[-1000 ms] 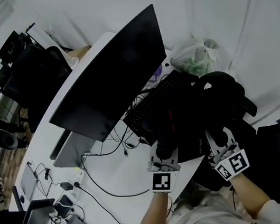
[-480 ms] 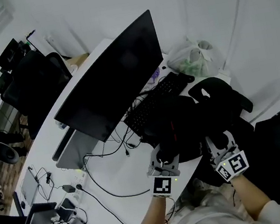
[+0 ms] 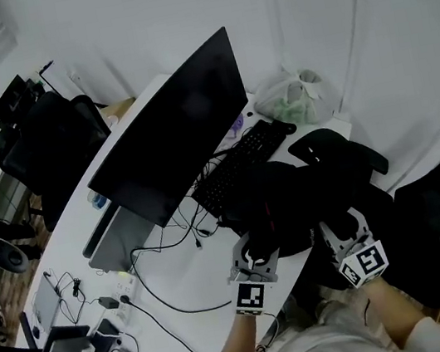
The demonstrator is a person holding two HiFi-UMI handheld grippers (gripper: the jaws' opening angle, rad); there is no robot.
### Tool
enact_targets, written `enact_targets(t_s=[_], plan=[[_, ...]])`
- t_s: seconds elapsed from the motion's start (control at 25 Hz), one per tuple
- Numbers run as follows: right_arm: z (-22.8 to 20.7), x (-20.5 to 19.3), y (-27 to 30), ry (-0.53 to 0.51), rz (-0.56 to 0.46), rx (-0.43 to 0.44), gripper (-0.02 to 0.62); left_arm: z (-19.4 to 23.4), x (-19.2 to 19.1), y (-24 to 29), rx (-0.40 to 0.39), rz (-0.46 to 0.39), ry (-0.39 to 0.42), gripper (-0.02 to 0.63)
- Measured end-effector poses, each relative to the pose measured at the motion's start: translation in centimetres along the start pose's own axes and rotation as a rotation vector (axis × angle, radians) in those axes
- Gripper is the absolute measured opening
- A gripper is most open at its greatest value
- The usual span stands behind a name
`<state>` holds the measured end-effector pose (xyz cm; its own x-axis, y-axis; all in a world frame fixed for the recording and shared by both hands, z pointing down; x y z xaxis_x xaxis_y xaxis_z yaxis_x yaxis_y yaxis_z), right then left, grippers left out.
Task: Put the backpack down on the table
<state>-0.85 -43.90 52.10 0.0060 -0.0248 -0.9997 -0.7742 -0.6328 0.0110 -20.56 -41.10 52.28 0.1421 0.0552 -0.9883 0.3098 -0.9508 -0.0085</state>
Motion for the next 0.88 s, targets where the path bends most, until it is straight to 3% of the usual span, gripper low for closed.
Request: enact_targets(t_s=[0.2,0.48,0.72,0.88], plan=[[0.4,0.0,-1.1,-0.004,-0.012,0.002,0.181,0.0,0.1,-2.3,0.013,0.005,0.011,0.199],[1.3,0.3,-5.6,0.000,-0.041,0.010,0.183,0.0,0.1,-7.3,0.136,0.034,-0.027,0.199],[3.1,0.6,-12.5,0.020,-0.060,0.023,0.183,-3.0,0.8,-12.1,0.225,0.048,-0.018,0.199],[4.7,1.1,-17.6,0.046,-0.073,0.036,0.181,-6.1,2.0,-16.2,0.302,0.045,-0.054,0.189]])
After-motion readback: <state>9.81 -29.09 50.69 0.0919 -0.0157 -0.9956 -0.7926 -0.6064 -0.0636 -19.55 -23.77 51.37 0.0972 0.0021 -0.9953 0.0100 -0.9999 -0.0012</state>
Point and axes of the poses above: the fingertips, and each gripper's own axes: y forward along the fingers, z to its left, x out of its top, the point moved 6 cm from there along -y, backward along the fingers, and after that the axes turned 13 degrees about x, right-handed, at the moved point
